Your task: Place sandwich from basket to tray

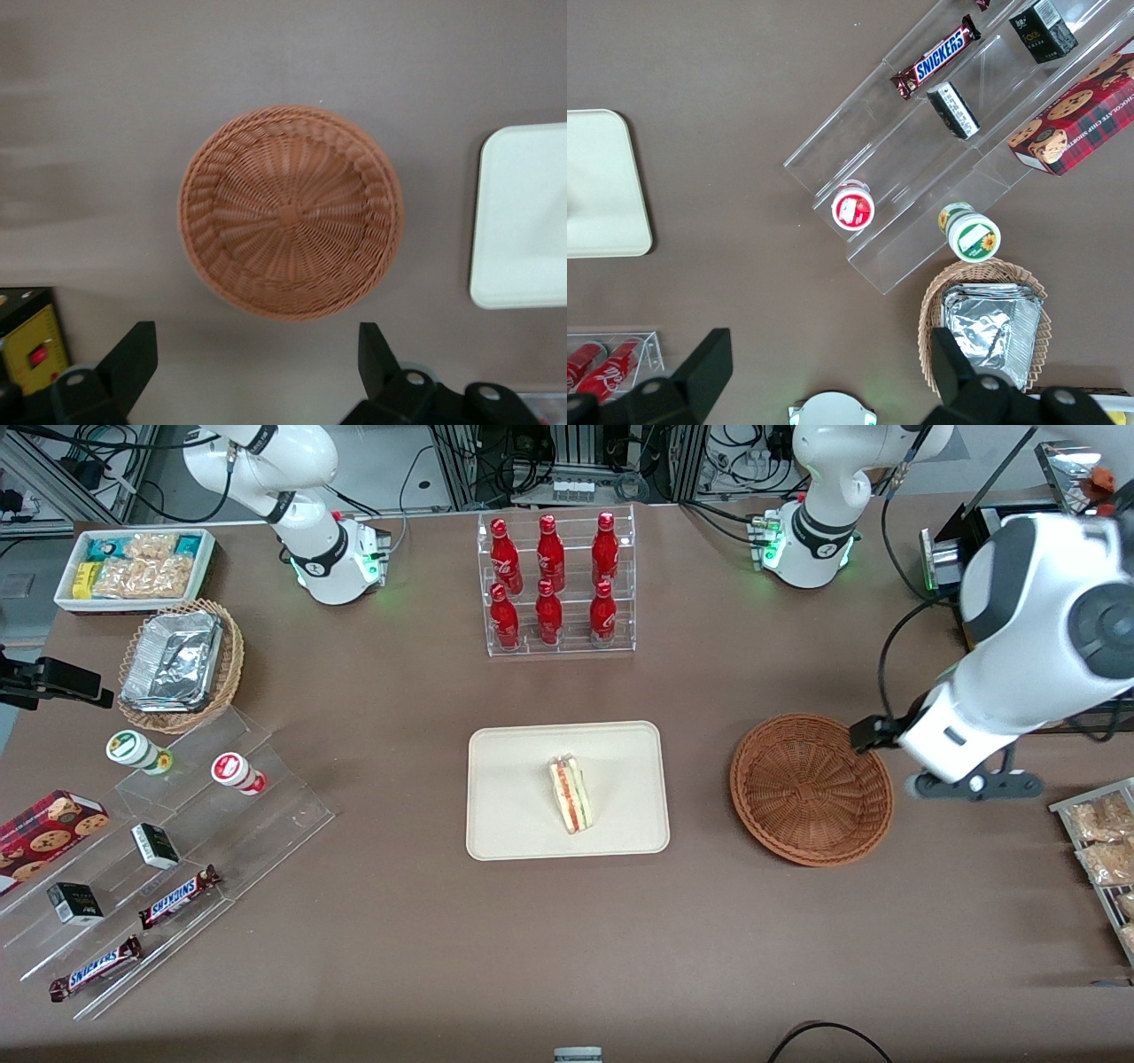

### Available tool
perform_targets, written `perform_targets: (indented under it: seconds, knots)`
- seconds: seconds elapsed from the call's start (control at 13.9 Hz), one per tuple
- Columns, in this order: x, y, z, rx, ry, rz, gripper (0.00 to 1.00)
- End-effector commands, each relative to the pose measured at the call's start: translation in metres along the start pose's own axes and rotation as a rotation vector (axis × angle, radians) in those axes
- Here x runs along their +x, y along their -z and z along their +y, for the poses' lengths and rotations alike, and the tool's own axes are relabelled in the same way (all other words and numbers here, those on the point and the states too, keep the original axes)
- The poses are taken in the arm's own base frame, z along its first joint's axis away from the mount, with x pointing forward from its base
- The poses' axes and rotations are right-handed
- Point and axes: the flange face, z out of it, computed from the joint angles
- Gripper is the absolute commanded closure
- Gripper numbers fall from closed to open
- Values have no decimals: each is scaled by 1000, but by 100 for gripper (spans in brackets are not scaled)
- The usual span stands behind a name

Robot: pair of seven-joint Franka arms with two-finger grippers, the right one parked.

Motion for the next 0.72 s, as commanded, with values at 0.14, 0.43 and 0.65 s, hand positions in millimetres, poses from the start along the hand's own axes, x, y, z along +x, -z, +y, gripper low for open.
perform_targets:
  seconds: [0.14, 0.43, 0.65]
  knots:
    - [-35, 37, -30, 4, 14, 12, 0]
    - [-53, 60, -48, -3, -10, -3, 0]
    - [-64, 74, -70, -41, 15, 9, 0]
